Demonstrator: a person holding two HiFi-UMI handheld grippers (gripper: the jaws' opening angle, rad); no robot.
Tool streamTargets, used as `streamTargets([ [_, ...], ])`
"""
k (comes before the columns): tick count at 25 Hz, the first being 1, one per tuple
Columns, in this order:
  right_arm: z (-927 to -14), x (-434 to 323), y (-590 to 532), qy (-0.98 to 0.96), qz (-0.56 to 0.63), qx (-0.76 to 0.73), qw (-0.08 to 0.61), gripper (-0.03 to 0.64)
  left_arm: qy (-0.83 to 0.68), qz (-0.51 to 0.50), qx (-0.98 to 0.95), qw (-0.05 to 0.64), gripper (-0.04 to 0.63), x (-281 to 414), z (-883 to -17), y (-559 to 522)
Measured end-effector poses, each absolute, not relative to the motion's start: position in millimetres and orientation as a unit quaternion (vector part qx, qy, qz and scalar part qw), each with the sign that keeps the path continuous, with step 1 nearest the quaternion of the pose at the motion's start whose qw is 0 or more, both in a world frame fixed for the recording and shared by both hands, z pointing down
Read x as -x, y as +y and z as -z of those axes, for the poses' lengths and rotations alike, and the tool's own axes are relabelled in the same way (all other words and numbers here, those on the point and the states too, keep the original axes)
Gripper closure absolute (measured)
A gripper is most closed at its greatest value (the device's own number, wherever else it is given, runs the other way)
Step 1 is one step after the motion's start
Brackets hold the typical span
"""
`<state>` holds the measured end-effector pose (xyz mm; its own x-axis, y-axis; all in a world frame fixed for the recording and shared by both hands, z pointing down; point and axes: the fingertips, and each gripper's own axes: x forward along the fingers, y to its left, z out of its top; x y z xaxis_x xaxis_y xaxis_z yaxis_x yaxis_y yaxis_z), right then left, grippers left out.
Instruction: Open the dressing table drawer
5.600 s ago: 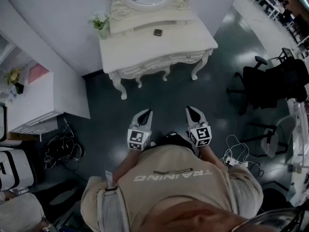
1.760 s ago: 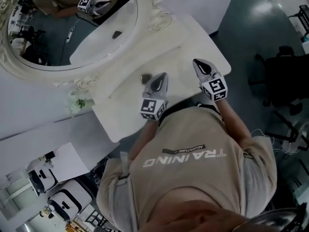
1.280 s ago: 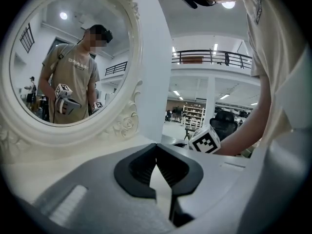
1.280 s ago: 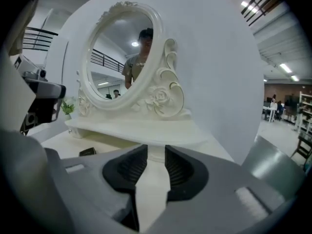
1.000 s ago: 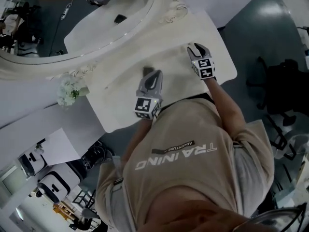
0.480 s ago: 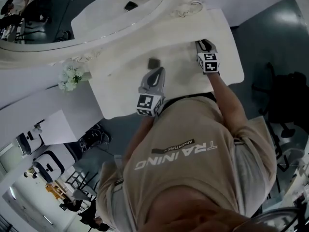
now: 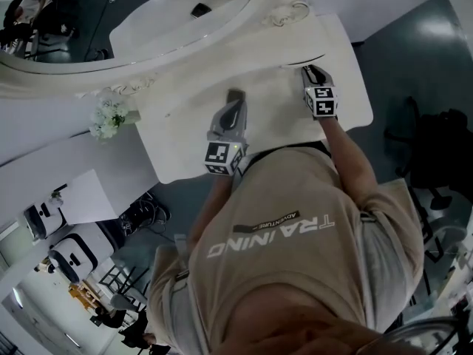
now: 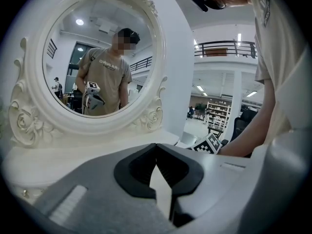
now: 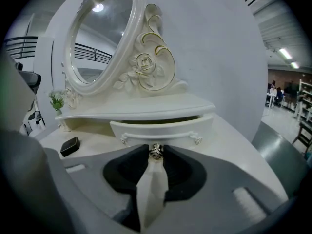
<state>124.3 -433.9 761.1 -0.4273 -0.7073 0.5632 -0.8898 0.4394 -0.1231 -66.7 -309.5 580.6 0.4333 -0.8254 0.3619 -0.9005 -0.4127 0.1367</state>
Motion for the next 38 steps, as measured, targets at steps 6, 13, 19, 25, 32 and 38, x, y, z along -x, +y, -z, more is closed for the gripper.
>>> streamTargets([
  [6,-760.9,-130.6,-416.7,-0.819,-0.206,-0.485,0.229,0.515,-0.516,-0.117,-0.835,0.151,0.588,65.7,-578.2,-309.2],
  [13,-759.7,-135.2,-404.1,-0.817,-0.207,-0.481,0.242,0.515,-0.514,-0.106,-0.84,0.139,0.588,65.0,-568.1,-307.0],
  [19,-756.1,-138.0,-391.0,-0.823,-0.214,-0.47,0.237,0.462,-0.52,-0.107,-0.835,0.143,0.588,71.2,-572.6,-306.9],
  [25,-737.9,-138.9,-369.5,-0.839,-0.197,-0.446,0.241,0.453,-0.533,-0.102,-0.827,0.144,0.588,77.7,-576.2,-310.8],
  [32,-677.7,-117.3,-363.0,-0.881,-0.156,-0.4,0.201,0.48,-0.539,-0.103,-0.825,0.137,0.588,79.7,-569.8,-314.4],
  [38,-608.7,-83.3,-373.6,-0.916,-0.088,-0.364,0.144,0.581,-0.554,-0.1,-0.82,0.107,0.588,91.9,-552.5,-325.6],
])
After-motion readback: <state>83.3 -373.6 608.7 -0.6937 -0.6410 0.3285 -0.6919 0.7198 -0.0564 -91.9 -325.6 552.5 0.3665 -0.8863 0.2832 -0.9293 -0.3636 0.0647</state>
